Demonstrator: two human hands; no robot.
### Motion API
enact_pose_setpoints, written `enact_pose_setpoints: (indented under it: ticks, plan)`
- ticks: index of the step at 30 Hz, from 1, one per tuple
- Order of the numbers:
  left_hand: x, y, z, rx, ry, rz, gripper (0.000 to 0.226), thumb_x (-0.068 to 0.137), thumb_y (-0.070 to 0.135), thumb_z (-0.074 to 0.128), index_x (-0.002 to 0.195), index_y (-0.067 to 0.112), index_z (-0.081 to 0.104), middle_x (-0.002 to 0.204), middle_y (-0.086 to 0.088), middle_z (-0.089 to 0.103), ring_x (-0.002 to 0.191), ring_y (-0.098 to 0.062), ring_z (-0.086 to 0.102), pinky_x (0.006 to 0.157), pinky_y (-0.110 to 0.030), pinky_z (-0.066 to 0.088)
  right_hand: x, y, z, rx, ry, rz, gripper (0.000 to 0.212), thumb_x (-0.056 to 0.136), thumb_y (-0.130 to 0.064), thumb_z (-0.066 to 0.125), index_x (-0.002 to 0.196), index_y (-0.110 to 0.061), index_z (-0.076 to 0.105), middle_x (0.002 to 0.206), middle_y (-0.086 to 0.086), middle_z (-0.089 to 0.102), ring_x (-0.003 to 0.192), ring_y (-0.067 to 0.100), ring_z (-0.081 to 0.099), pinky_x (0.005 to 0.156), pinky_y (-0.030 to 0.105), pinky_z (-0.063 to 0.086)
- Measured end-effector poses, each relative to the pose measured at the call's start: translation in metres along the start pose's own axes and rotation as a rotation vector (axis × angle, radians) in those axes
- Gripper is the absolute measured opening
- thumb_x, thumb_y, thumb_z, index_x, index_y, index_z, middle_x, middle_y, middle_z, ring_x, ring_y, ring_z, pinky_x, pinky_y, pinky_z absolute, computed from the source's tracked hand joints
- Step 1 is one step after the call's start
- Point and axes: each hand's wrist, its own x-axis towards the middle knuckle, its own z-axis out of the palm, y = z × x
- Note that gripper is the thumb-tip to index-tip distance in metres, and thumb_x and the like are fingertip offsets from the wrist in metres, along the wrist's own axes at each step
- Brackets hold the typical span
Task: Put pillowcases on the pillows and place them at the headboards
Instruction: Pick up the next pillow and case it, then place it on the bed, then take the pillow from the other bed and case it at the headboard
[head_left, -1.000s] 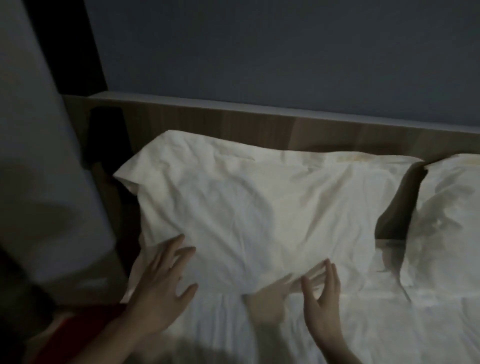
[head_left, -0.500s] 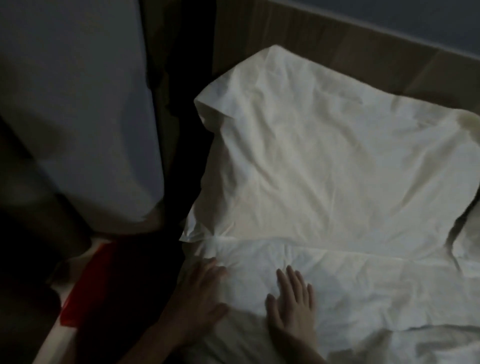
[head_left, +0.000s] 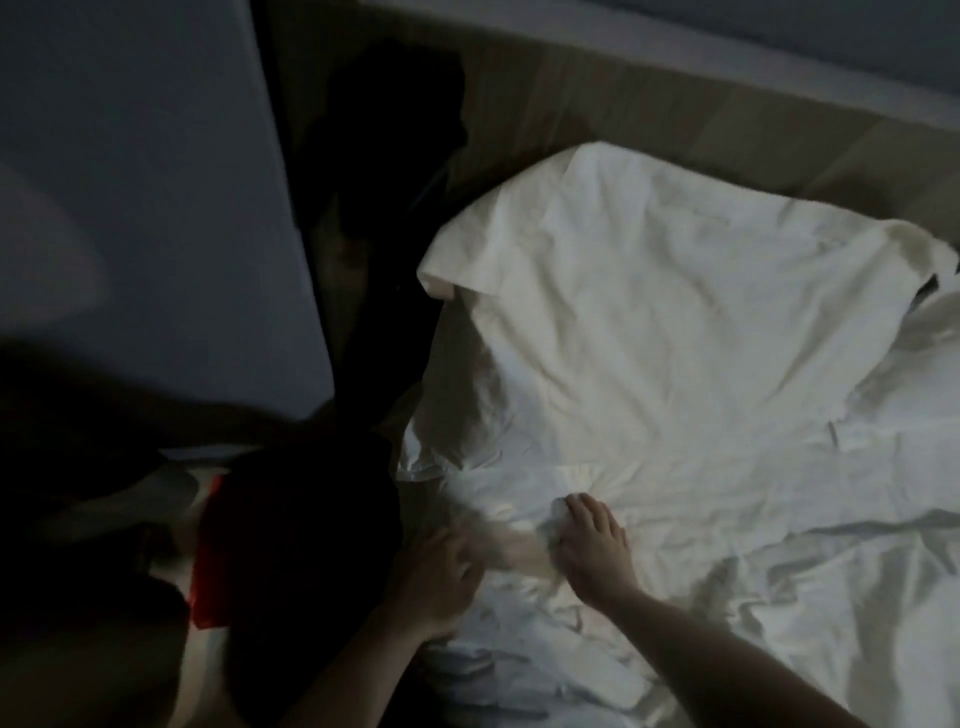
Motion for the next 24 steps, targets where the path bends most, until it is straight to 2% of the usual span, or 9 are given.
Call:
enact_pose_setpoints:
  ticks: [2,4,6,8,10,12,14,18,24]
  plan:
    - [-0.033,0.009,-0.042,-0.009,-0.033,-0.077,0.046,0.090,0.046,0.045,0.123,0.026,0.069,0.128,0.003,0.066,0.121,-0.024,0.061,0.104,-0.031,0.046,-0.016,-0.031,-0.032,0.222,-0.156,0.108,0.061,0.095,-0.047,0.050,0.149,-0.018,0.049,0.155,0.006,0.046,0.145,0.025,0.042,0.118,0.033,0.031]
    - [-0.071,0.015,-0.080,0.002,-0.054,-0.119,0.039,0.090,0.041,0.056,0.125,0.028,0.067,0.130,0.008,0.061,0.122,-0.018,0.059,0.106,-0.029,0.045,-0.048,-0.064,-0.068,0.439,-0.218,0.130,0.041,0.098,-0.033,0.061,0.138,-0.020,0.061,0.147,0.005,0.053,0.136,0.023,0.052,0.110,0.030,0.039]
    - [-0.111,0.024,-0.116,-0.051,-0.093,-0.151,0.030,0.092,0.041,0.061,0.121,0.032,0.066,0.129,0.012,0.058,0.120,-0.012,0.058,0.105,-0.027,0.046,-0.094,-0.092,-0.102,0.601,-0.192,0.091,0.029,0.097,-0.028,0.064,0.126,-0.030,0.066,0.135,-0.003,0.057,0.129,0.019,0.056,0.105,0.028,0.044]
    - [-0.147,0.039,-0.153,-0.128,-0.156,-0.200,0.017,0.094,0.037,0.067,0.109,0.044,0.063,0.124,0.016,0.060,0.115,-0.006,0.061,0.102,-0.026,0.049,-0.143,-0.112,-0.135,0.758,-0.152,0.087,0.023,0.096,-0.025,0.065,0.116,-0.036,0.067,0.128,-0.009,0.060,0.123,0.014,0.060,0.099,0.026,0.049]
    - [-0.182,0.053,-0.185,-0.221,-0.168,-0.241,0.017,0.093,0.032,0.072,0.097,0.048,0.066,0.112,0.019,0.070,0.105,-0.001,0.067,0.098,-0.028,0.054,-0.189,-0.123,-0.165,0.899,-0.128,0.115,0.022,0.097,-0.022,0.065,0.116,-0.033,0.071,0.125,-0.011,0.066,0.116,0.009,0.065,0.086,0.012,0.051]
    - [-0.211,0.068,-0.214,-0.322,-0.177,-0.294,0.017,0.094,0.025,0.073,0.094,0.042,0.075,0.101,0.016,0.076,0.098,-0.001,0.072,0.092,-0.026,0.057,-0.234,-0.127,-0.193,0.997,-0.086,0.151,0.024,0.098,-0.020,0.065,0.119,-0.030,0.071,0.122,-0.014,0.070,0.108,0.002,0.068,0.078,0.005,0.049]
    - [-0.232,0.084,-0.233,-0.360,-0.176,-0.285,0.018,0.096,0.018,0.072,0.095,0.035,0.076,0.101,0.015,0.077,0.096,-0.002,0.072,0.084,-0.016,0.056,-0.276,-0.128,-0.210,1.077,-0.050,0.173,0.024,0.099,-0.020,0.064,0.117,-0.033,0.072,0.120,-0.018,0.072,0.104,-0.003,0.069,0.080,0.009,0.051]
    - [-0.265,0.119,-0.253,-0.332,-0.126,-0.136,0.018,0.095,0.010,0.073,0.097,0.028,0.076,0.100,0.026,0.074,0.095,0.001,0.070,0.079,-0.008,0.051,-0.364,-0.132,-0.225,1.217,0.056,0.262,0.023,0.100,-0.021,0.064,0.116,-0.036,0.072,0.116,-0.025,0.072,0.105,-0.002,0.068,0.099,0.034,0.056]
    - [-0.306,0.150,-0.263,-0.349,-0.226,0.080,0.022,0.095,0.014,0.073,0.097,0.036,0.078,0.094,0.010,0.079,0.090,-0.001,0.072,0.071,-0.008,0.052,-0.496,-0.161,-0.219,1.386,0.237,0.435,0.024,0.101,-0.024,0.062,0.113,-0.041,0.074,0.121,-0.016,0.073,0.113,0.007,0.068,0.105,0.044,0.053]
